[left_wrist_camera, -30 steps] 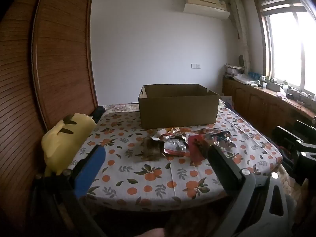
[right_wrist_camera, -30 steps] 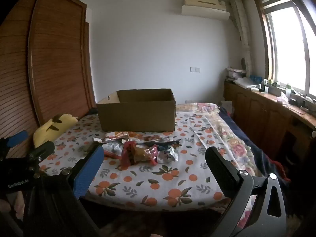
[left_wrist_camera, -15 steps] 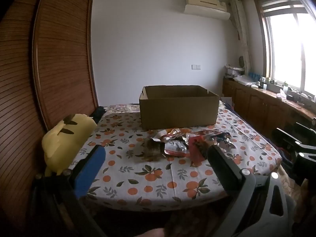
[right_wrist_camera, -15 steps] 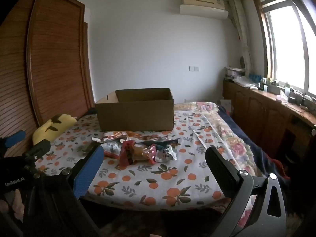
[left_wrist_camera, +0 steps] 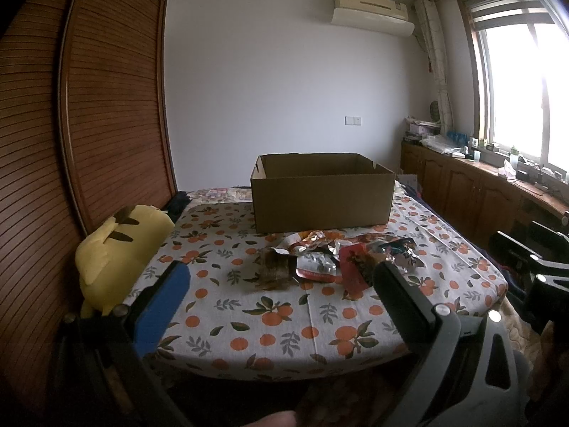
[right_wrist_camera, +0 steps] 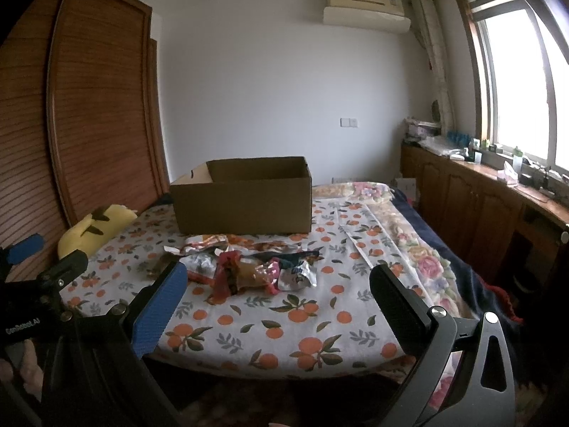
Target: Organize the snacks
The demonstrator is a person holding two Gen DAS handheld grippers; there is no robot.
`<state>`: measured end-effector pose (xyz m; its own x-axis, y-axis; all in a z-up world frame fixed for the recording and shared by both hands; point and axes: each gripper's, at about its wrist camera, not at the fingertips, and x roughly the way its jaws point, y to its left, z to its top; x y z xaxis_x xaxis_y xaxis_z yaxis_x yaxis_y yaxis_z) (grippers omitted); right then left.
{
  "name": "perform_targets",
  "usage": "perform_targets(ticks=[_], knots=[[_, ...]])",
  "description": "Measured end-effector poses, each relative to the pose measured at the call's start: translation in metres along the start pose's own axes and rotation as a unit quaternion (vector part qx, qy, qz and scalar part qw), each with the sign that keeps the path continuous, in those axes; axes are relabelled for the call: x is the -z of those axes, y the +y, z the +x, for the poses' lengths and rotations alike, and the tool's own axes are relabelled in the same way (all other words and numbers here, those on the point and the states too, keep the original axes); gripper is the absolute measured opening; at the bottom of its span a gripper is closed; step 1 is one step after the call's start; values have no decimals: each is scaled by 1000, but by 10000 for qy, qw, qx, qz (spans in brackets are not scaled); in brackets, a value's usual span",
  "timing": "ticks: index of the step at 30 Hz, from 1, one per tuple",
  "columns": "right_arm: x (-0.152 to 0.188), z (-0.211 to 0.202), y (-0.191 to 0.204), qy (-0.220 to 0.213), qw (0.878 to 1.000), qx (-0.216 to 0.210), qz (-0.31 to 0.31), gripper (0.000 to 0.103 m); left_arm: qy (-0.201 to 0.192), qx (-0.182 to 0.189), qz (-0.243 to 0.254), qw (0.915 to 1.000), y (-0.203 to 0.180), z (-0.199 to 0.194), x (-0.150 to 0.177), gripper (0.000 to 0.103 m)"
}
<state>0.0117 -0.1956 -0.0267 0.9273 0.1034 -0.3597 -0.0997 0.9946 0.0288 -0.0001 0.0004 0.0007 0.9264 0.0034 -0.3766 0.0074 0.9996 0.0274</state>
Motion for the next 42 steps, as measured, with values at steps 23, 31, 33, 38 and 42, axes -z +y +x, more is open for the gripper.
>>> perform_targets(ticks=[23,31,33,38,42], knots=[[-1,-1,0,-12,10000,8,-19,103,0,-2,-4,10000,0,0,0,103],[0,-2,-1,11,10000,1,-20,103,3,0,-7,10000,0,0,0,103],[-1,-4,-4,12,10000,3,-9,103,-1,-3,-13,10000,0,-2,-1,103],[-1,-3,-2,10,10000,8,-18,103,12,1,-10,10000,-2,-4,-2,103],[-1,-3,-3,13,10000,9,-19,103,6,0,-12,10000,-2,-5,1,103]])
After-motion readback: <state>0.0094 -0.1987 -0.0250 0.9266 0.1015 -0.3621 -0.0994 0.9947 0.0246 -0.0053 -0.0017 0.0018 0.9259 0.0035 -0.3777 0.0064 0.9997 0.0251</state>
